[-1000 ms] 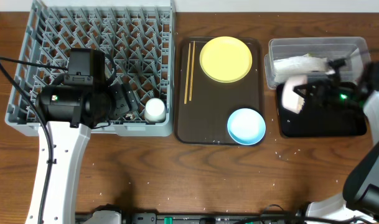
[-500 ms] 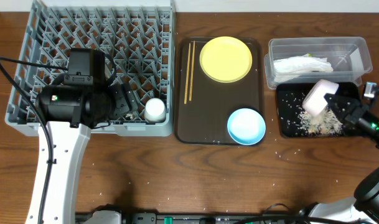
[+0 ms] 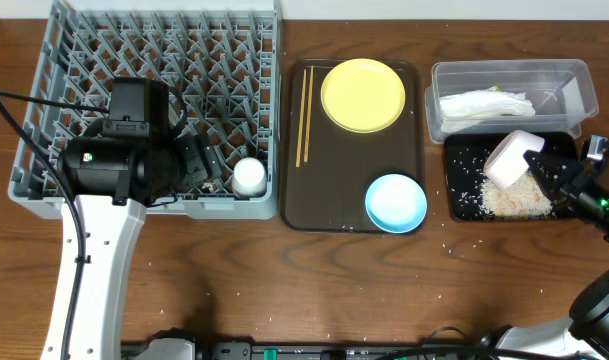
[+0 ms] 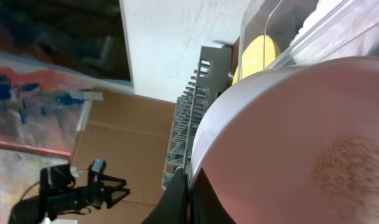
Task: Sort waste into correct bins and load items into the dishwasher
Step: 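Tip the bowl with the right gripper to dump rice onto black tray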
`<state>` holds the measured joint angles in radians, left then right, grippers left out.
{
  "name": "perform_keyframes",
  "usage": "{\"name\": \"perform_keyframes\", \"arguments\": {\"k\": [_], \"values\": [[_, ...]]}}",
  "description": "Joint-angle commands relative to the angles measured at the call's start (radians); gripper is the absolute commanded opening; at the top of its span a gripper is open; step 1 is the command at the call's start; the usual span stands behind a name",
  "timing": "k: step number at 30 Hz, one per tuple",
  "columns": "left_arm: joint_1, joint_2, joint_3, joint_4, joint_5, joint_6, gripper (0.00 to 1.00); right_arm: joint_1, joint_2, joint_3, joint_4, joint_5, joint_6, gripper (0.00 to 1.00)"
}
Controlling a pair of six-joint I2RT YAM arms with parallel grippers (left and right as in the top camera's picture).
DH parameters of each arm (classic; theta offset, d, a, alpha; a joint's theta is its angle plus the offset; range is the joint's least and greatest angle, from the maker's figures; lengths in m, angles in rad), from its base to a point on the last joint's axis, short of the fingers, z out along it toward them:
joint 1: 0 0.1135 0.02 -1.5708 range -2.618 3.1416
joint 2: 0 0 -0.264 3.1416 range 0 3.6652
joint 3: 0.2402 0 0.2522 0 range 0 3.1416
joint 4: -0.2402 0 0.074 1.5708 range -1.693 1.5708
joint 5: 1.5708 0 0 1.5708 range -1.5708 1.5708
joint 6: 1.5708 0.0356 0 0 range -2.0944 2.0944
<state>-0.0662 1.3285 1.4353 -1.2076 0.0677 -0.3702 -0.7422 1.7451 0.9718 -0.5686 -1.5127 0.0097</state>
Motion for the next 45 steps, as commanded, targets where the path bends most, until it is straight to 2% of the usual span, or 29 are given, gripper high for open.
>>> {"name": "perform_keyframes", "arguments": {"k": [1, 8, 10, 14, 18, 29, 40, 45], "values": [[0.006, 0.005, 0.000, -0.003, -0.016, -0.010, 0.89, -0.012, -0.025, -0.003, 0.002, -0.045, 0.095, 0.01], [0.006, 0.005, 0.000, -0.003, -0.016, -0.010, 0.90, -0.012, -0.026, -0.003, 0.023, -0.037, 0.179, 0.01], [0.006, 0.005, 0.000, -0.003, -0.016, -0.010, 0.90, -0.012, -0.026, -0.003, 0.038, 0.028, 0.256, 0.01], [0.006, 0.005, 0.000, -0.003, -0.016, -0.010, 0.90, -0.010, -0.028, -0.003, 0.044, -0.015, 0.317, 0.01], [0.006, 0.005, 0.000, -0.003, -0.016, -0.010, 0.89, -0.012, -0.028, -0.003, 0.057, 0.086, 0.360, 0.01], [0.006, 0.005, 0.000, -0.003, -0.015, -0.010, 0.89, -0.005, -0.033, -0.003, 0.127, -0.032, 0.372, 0.01], [0.006, 0.005, 0.000, -0.003, -0.015, -0.010, 0.89, 0.011, -0.034, -0.003, 0.148, 0.007, 0.398, 0.01], [0.006, 0.005, 0.000, -0.003, -0.015, -0.010, 0.89, 0.062, -0.072, -0.003, 0.154, 0.058, 0.375, 0.01]]}}
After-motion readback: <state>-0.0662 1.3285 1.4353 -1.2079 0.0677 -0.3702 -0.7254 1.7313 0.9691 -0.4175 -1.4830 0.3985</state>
